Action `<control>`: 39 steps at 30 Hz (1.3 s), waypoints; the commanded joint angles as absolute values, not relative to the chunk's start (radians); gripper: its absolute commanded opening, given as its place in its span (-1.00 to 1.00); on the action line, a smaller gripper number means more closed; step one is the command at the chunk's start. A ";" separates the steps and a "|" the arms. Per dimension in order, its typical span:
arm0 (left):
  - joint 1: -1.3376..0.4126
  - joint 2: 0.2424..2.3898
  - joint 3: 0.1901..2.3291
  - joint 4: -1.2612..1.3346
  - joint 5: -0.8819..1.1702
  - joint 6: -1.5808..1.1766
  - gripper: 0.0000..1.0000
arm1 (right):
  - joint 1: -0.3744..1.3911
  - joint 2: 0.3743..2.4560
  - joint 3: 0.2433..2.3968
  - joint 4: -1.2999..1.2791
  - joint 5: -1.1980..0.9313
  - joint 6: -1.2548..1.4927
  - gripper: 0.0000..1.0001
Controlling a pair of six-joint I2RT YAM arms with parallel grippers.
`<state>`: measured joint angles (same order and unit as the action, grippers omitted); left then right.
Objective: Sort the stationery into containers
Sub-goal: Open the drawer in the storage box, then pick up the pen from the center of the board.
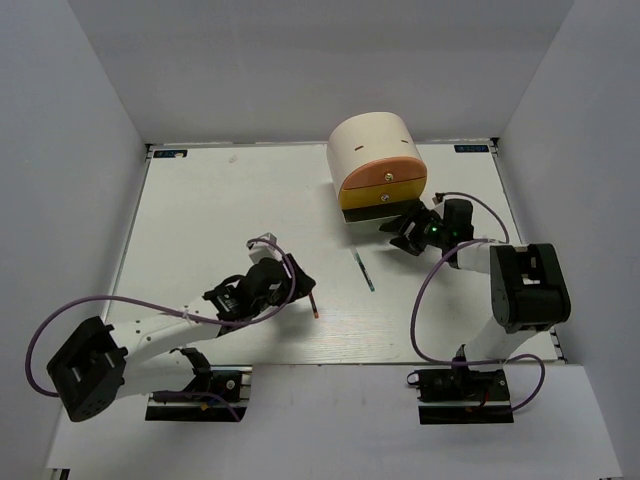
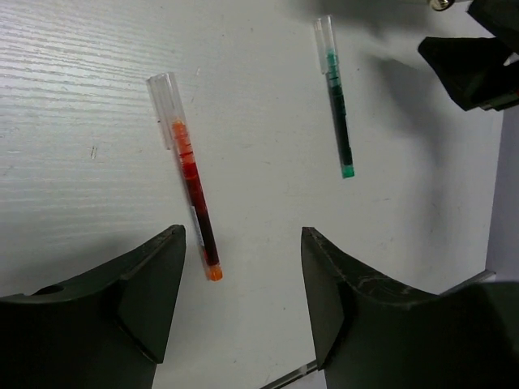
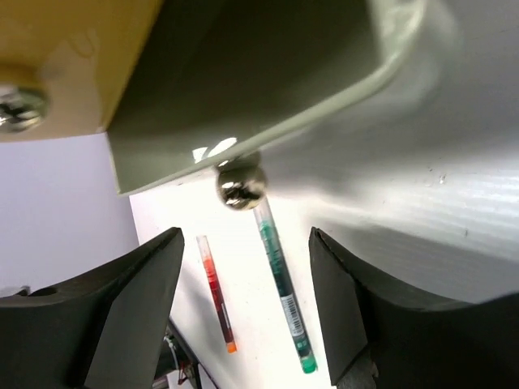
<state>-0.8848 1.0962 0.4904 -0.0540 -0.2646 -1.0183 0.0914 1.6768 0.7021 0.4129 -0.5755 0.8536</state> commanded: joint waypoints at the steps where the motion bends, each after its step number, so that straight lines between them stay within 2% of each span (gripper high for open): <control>1: -0.885 1.144 0.555 -0.095 -0.291 -1.029 0.39 | 0.075 1.612 0.681 0.397 -0.578 0.819 0.39; 7: -0.885 1.314 0.712 -0.305 -0.345 -1.072 0.39 | 0.064 1.490 0.641 0.313 -0.594 0.759 0.41; 9: -0.885 1.411 0.797 -0.407 -0.357 -1.109 0.34 | 0.061 1.453 0.637 0.284 -0.601 0.735 0.34; 11: -0.885 1.478 0.888 -0.474 -0.367 -1.132 0.21 | 0.058 1.419 0.629 0.259 -0.617 0.720 0.26; 12: -0.885 1.544 0.946 -0.542 -0.376 -1.149 0.08 | 0.057 1.389 0.615 0.247 -0.621 0.709 0.20; 14: -0.885 1.607 1.001 -0.610 -0.376 -1.160 -0.02 | 0.049 1.359 0.609 0.241 -0.629 0.680 0.13; 19: -0.885 1.686 1.060 -0.661 -0.376 -1.160 -0.04 | 0.041 1.224 0.580 0.183 -0.664 0.575 0.07; 22: -0.885 1.706 1.086 -0.676 -0.376 -1.160 0.02 | 0.025 1.148 0.568 0.140 -0.679 0.532 0.07; 29: -0.885 1.765 1.086 -0.675 -0.367 -1.151 0.02 | 0.011 1.072 0.523 0.133 -0.696 0.526 0.07; 33: -0.885 1.776 1.095 -0.655 -0.357 -1.141 -0.14 | -0.017 1.039 0.534 0.129 -0.707 0.505 0.07; 37: -0.885 1.760 1.082 -0.637 -0.357 -1.141 -0.58 | -0.031 1.011 0.552 0.115 -0.727 0.468 0.07; 39: -0.885 1.732 1.071 -0.615 -0.357 -1.141 -0.67 | -0.037 1.000 0.574 0.092 -0.745 0.456 0.10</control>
